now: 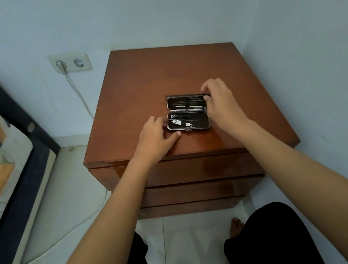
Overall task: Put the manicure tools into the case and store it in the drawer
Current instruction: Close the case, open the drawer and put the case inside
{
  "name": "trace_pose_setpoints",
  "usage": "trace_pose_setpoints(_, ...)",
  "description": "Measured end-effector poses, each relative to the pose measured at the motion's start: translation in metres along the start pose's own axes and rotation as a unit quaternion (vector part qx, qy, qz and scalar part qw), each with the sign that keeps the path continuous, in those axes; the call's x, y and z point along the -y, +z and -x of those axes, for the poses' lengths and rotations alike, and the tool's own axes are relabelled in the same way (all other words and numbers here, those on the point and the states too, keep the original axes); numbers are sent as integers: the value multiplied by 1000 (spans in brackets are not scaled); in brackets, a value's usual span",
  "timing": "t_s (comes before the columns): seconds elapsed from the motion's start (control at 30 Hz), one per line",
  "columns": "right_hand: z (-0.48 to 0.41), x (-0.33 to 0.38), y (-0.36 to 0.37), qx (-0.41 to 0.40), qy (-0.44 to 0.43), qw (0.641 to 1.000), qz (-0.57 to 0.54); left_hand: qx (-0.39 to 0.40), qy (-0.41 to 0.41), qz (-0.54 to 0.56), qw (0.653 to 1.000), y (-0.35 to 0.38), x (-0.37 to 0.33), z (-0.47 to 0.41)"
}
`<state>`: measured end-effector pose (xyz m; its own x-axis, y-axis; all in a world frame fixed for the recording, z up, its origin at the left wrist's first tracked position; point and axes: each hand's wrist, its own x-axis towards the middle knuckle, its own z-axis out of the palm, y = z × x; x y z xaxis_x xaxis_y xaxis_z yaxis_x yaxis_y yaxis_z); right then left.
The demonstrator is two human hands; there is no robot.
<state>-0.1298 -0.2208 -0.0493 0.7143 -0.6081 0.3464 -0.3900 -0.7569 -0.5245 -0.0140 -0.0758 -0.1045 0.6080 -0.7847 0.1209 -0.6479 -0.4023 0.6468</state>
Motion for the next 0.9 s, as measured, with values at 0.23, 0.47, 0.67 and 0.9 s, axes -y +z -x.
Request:
trace_pose_setpoints(0.23,37,-20,12,45,-45,998,2,-87,-52,5,995,14,-12,0)
trace_pose_setpoints(0.47,39,-17,27,-3,15,999,-32,-103,-53,-22,993,21,-11,-1)
trace_pose_setpoints(0.67,41,-14,36,-18,43,998,-41,-125,-54,-100,986,26,-17,2)
trace_pose_setpoints(0.9,81,-36,7,-121,107,981,-104,-176,-90,-56,979,-4,-3,32)
